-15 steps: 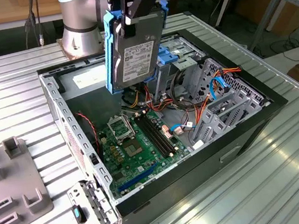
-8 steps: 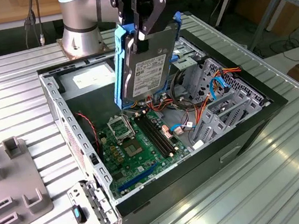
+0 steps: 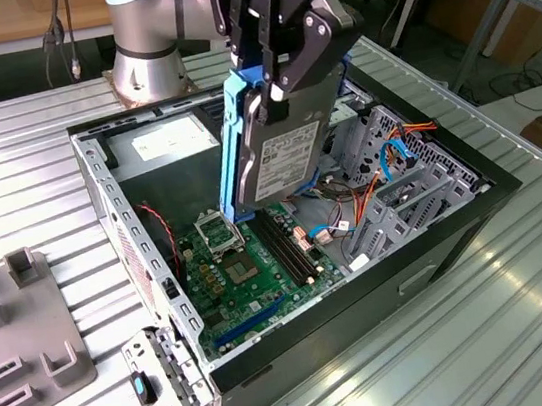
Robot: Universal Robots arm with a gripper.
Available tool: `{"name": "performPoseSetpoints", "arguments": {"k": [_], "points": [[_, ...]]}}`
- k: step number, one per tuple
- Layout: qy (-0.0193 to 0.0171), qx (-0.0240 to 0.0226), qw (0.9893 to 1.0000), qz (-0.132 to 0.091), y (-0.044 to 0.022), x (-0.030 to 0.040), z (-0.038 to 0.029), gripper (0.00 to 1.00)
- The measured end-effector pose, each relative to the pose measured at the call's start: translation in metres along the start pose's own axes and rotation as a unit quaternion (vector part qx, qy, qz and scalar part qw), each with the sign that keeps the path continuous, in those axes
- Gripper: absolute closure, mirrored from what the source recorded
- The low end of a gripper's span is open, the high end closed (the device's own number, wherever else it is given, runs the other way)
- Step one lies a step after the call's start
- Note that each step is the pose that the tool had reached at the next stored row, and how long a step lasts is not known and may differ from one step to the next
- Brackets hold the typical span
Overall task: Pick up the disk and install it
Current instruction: 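Insert the disk into the insertion slot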
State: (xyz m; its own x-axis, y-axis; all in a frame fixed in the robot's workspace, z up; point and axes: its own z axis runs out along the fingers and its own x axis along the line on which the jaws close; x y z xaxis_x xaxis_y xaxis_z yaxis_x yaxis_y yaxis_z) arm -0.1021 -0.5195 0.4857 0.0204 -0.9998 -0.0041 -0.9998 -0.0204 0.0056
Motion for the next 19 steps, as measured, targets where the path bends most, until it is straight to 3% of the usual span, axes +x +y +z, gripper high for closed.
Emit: {"name": "performPoseSetpoints", "arguments": {"k": [2, 5, 9, 15, 16, 19], "points": [[0.0, 0.0, 1.0, 0.0, 0.0001, 0.005, 0.0001, 0.63], [0.0, 0.0, 1.0, 0.0, -0.001, 0.006, 0.0002, 0.63], [0.0, 0.0, 1.0, 0.0, -0.0162, 0.0063, 0.0002, 0.63], [0.0, -0.0001, 1.0, 0.0, -0.0598, 0.0072, 0.0002, 0.63], [0.0, -0.0002, 1.0, 0.0, -0.0751, 0.0076, 0.0, 0.63], [-0.0001, -0.0004, 1.0, 0.0, -0.0922, 0.0079, 0.0, 0.63]]}}
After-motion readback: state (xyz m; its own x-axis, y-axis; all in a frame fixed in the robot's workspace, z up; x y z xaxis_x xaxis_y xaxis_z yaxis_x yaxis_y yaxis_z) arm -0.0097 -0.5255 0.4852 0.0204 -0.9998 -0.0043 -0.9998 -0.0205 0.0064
